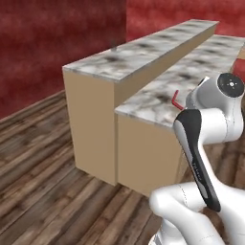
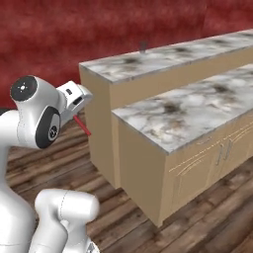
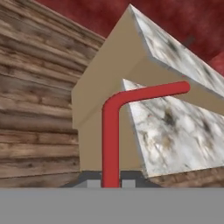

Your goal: Take a straw from the drawer in front and place it inside the glass cup on the dining counter.

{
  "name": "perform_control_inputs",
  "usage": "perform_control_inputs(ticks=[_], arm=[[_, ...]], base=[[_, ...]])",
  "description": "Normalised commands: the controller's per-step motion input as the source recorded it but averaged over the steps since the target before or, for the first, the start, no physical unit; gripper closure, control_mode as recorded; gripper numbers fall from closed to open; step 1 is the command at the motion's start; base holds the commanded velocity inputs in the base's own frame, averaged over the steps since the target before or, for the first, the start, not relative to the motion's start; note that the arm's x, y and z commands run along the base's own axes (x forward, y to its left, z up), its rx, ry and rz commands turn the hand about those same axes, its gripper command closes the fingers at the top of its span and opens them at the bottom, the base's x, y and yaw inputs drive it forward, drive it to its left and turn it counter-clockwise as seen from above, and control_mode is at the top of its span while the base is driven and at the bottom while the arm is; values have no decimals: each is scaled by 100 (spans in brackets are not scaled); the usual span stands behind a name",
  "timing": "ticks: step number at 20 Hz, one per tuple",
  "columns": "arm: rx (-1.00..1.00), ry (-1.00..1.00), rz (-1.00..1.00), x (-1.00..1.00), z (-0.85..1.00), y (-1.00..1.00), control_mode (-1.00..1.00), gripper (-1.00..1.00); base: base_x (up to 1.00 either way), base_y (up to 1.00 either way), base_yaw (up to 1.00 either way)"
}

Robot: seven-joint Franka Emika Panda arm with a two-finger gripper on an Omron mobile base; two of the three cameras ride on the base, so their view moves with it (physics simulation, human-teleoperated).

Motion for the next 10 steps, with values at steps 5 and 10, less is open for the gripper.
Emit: perform_control_inputs(ticks=[5,10], arm=[[0,0,0,0,0,0,100,100],[0,0,0,0,0,0,100,100]], base=[[57,100,-23],[44,100,-21]])
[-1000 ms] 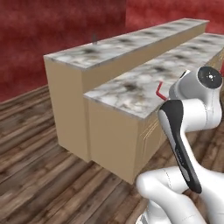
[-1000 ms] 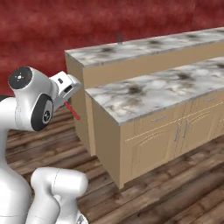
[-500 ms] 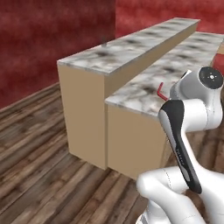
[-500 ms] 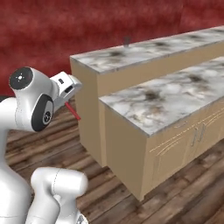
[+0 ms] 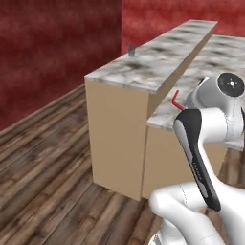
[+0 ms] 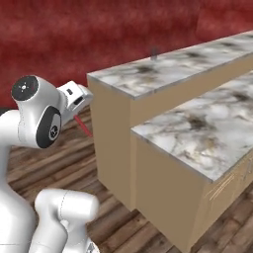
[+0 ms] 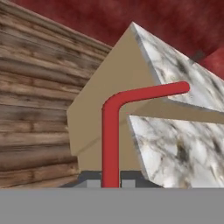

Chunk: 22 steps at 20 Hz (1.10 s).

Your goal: Take a straw from the drawer in front and place it inside the glass cup on the dining counter.

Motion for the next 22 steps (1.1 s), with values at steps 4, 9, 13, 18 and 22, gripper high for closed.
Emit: perform_control_inputs(ticks=[4,9,13,18,22], arm=[[0,0,0,0,0,0,100,100],[0,0,0,0,0,0,100,100],[0,0,0,0,0,0,100,100],[0,0,0,0,0,0,100,100],[0,0,0,0,0,0,100,100]], base=[[14,90,-2],[5,73,0],[16,82,0],[35,98,-5],[38,88,-14]])
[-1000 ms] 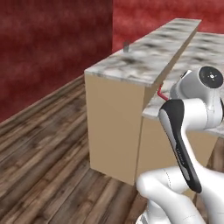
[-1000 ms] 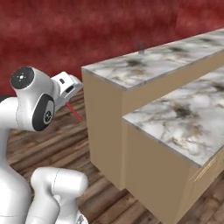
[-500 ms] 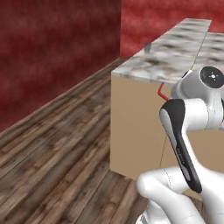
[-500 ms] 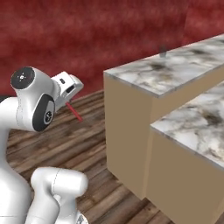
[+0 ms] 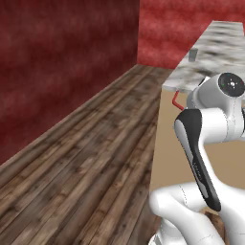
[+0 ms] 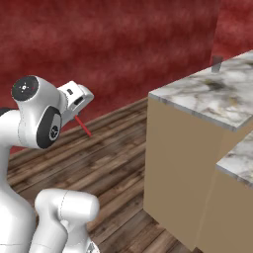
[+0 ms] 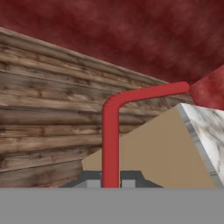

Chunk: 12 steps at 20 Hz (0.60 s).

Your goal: Take a straw from the drawer in front and place it inside the glass cup on the dining counter.

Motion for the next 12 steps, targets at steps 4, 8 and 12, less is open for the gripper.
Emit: perform_control_inputs(ticks=[4,8,12], arm=[[0,0,0,0,0,0,100,100],[0,0,0,0,0,0,100,100],[0,0,0,0,0,0,100,100]], base=[[33,71,-22],[30,61,-34],[26,67,-35]])
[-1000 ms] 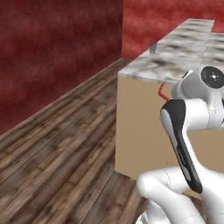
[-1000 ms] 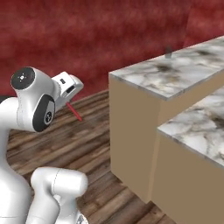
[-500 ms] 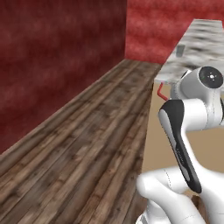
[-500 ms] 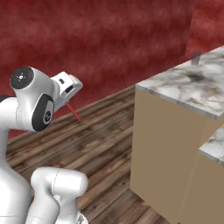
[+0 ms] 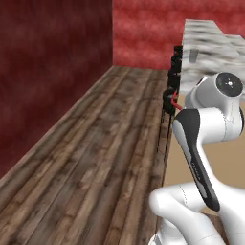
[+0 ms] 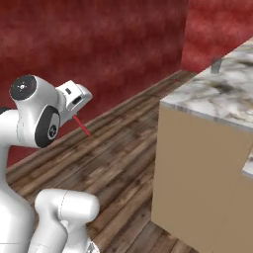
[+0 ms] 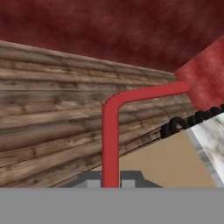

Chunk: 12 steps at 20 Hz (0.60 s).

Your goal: Take a straw from the drawer in front and place it inside the glass cup on the dining counter.

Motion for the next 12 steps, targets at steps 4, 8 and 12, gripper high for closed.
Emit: perform_control_inputs(ticks=[4,8,12], arm=[[0,0,0,0,0,0,100,100],[0,0,0,0,0,0,100,100],[0,0,0,0,0,0,100,100]], base=[[29,77,-34],[36,79,-34],[46,73,-34]])
